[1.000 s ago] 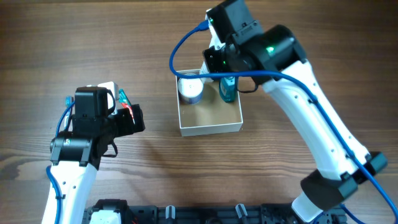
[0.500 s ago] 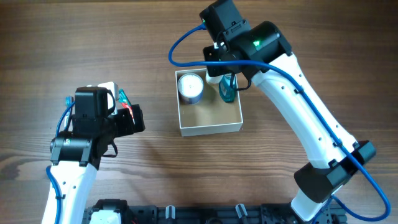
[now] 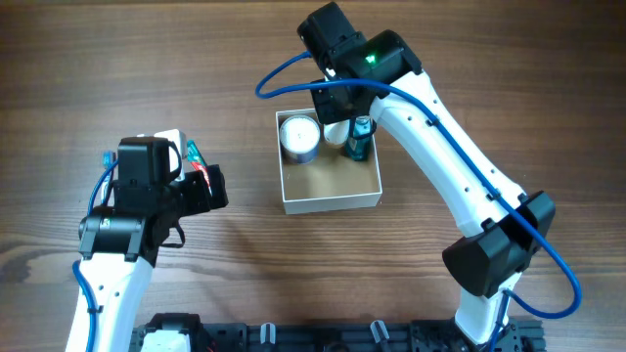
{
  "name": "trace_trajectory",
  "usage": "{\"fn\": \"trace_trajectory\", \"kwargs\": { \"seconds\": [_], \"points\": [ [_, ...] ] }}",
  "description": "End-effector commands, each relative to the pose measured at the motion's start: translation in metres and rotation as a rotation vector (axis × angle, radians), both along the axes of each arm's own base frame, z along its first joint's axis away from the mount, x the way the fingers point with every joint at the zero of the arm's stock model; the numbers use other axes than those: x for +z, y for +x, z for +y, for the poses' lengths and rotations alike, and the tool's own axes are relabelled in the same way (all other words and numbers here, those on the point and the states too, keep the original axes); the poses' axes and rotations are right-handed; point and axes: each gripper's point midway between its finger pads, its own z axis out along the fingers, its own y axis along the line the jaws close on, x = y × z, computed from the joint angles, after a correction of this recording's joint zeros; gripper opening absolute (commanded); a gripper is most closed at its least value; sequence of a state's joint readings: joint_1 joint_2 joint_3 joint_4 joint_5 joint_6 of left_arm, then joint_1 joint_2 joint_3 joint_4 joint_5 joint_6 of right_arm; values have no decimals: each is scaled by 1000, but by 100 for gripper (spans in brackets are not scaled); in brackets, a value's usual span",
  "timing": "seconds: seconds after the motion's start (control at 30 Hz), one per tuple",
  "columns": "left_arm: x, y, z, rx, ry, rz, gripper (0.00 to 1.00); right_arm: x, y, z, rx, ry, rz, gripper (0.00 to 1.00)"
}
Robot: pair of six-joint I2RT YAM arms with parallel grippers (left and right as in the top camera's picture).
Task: Pack container
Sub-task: 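Place the lotion tube upright in the box and release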
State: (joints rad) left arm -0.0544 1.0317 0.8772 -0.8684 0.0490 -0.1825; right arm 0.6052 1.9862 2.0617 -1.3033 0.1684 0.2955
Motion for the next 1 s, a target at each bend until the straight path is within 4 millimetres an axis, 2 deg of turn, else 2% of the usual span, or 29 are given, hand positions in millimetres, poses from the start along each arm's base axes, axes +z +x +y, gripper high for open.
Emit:
{"fn": "trace_trajectory", "kwargs": {
  "seconds": [0.0,0.2,0.33,0.37,0.63,0.7,0.73,0.77,0.8,0.83,0.87,0.93,0.97],
  "points": [
    [7,4,1,12,6,-15,100,-3,9,1,-30,22,-4,11],
    [6,3,1,12,6,-13,100,-3,17,5,-33,42,-29,14],
    [6,3,1,12,6,-13,100,-3,17,5,-32,41,-28,47],
    [6,3,1,12,6,-13,100,-3,17,5,-32,41,-28,51],
    [6,3,2,12,6,-11,100,-3,17,5,-32,42,-30,54],
    [5,2,2,12,7,-5,100,2,22,7,-28,54,-56,54],
    [5,1,2,12,6,-3,100,10,24,7,-30,58,-80,55],
    [5,1,2,12,7,-2,100,26,26,3,-39,62,-122,57],
    [5,1,2,12,7,-1,100,44,26,-1,-49,72,-166,59],
    [5,1,2,12,7,-1,100,71,26,-9,-68,94,-228,63],
    [5,1,2,12,7,-1,100,110,24,-32,-115,144,-311,84],
    [5,1,2,12,7,-2,100,140,21,-71,-179,219,-339,90],
    [5,1,2,12,6,-2,100,144,20,-89,-208,252,-323,94]
  ]
}}
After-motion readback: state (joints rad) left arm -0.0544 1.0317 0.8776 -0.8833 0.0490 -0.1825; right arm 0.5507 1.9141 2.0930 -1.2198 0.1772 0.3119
